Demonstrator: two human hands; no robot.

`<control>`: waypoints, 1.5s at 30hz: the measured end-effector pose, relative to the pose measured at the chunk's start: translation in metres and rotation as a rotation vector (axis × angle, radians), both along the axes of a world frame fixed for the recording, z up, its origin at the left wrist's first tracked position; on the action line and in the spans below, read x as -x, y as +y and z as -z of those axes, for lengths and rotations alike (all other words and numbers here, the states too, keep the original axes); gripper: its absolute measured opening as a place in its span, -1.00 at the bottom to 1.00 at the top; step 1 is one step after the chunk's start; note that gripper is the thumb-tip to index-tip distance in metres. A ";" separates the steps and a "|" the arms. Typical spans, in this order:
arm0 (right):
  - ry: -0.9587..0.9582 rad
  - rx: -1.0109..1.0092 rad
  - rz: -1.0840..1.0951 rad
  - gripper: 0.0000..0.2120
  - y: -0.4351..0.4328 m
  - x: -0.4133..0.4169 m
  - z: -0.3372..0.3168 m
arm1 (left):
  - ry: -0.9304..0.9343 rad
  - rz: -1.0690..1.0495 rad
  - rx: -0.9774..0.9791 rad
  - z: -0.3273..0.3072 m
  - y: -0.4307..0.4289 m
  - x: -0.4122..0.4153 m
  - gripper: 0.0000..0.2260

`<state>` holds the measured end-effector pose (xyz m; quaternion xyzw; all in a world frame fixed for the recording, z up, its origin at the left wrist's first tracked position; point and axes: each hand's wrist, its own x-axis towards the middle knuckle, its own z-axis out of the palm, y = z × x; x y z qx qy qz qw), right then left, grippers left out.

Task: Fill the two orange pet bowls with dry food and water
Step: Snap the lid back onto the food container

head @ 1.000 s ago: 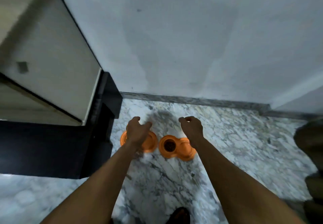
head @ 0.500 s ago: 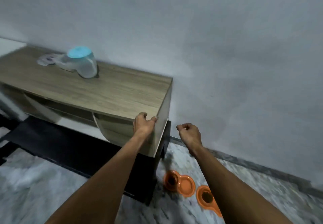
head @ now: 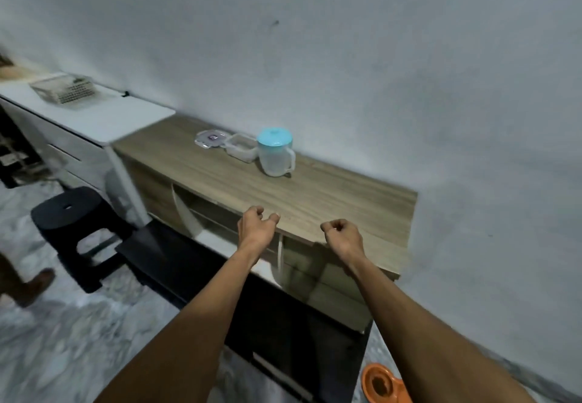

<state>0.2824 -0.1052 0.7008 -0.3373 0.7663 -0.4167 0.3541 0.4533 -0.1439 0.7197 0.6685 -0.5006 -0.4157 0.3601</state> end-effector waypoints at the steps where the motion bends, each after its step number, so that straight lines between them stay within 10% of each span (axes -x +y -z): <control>1: 0.002 0.004 -0.013 -0.73 -0.011 -0.010 -0.001 | -0.001 -0.009 0.005 0.002 -0.008 -0.010 -0.53; 24: -0.029 -0.003 -0.123 -0.87 -0.335 -0.184 0.029 | -0.130 -0.042 0.026 0.021 -0.312 -0.189 -0.65; 30: 0.055 0.026 -0.010 -0.58 -0.389 -0.202 0.031 | -0.121 0.033 0.008 0.033 -0.386 -0.200 -0.67; 45: 0.104 -0.041 0.402 -0.67 -0.508 -0.216 0.060 | -0.318 0.326 -0.045 0.082 -0.609 -0.243 -0.65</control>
